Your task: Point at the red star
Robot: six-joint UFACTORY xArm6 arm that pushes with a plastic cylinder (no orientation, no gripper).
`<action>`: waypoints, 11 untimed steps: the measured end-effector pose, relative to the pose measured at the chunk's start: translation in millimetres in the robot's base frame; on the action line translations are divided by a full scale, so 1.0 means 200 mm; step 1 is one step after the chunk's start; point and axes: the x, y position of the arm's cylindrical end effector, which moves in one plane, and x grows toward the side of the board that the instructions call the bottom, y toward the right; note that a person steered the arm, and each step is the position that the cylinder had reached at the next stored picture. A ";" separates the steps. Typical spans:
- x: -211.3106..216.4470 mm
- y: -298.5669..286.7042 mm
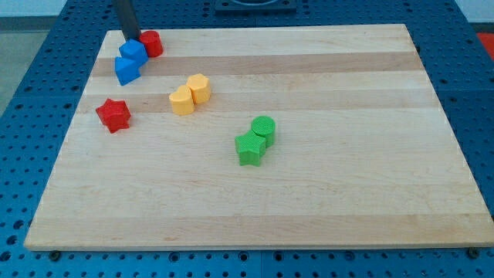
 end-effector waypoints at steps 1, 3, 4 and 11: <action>0.06 0.12; 0.09 0.48; 0.10 0.71; 0.56 0.16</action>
